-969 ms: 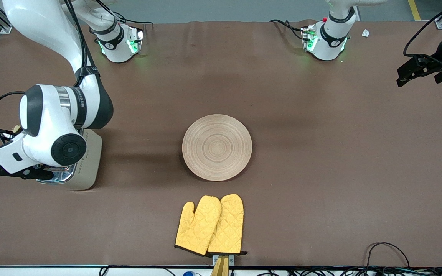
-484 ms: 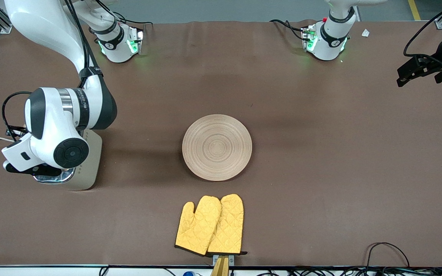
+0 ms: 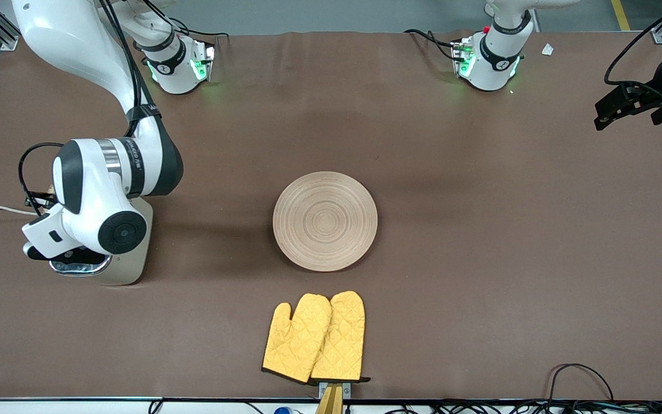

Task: Move plate and put bread in toaster
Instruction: 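Lower the bread into the toaster slot with the right gripper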

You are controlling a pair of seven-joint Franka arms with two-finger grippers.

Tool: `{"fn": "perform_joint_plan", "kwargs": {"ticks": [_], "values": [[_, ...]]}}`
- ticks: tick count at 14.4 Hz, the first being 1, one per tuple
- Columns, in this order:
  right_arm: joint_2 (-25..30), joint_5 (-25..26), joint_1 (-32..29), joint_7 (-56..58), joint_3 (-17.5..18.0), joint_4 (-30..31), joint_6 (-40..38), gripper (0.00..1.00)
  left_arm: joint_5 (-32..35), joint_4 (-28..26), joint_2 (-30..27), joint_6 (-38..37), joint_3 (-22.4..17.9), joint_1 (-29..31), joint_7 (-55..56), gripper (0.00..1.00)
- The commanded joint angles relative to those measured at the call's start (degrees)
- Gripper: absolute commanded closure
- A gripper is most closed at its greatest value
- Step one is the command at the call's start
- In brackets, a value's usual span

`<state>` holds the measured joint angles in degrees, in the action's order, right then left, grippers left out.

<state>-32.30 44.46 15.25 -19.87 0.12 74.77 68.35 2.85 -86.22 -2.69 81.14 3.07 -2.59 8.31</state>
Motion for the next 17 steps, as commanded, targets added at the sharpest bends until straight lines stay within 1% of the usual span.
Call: {"fn": "perform_joint_plan", "kwargs": {"ticks": [1, 8, 12, 17], "values": [[1.5, -0.1, 0.1, -1.5, 0.2, 3.0, 1.3, 1.00, -0.1, 0.1, -0.5, -0.1, 0.0, 0.2, -0.4, 0.00], [1.6, 0.7, -0.5, -2.2, 0.1, 4.2, 5.6, 1.00, -0.4, 0.1, -0.5, -0.1, -0.1, 0.3, -0.4, 0.00], [1.3, 2.8, -0.6, -2.3, 0.1, 4.1, 7.8, 1.00, -0.5, 0.1, -0.5, -0.1, 0.0, 0.7, -0.4, 0.00], [1.1, 3.8, -2.0, -2.3, 0.1, 4.1, 11.2, 1.00, -0.5, 0.1, -0.5, -0.1, -0.1, 0.7, -0.4, 0.00]]}}
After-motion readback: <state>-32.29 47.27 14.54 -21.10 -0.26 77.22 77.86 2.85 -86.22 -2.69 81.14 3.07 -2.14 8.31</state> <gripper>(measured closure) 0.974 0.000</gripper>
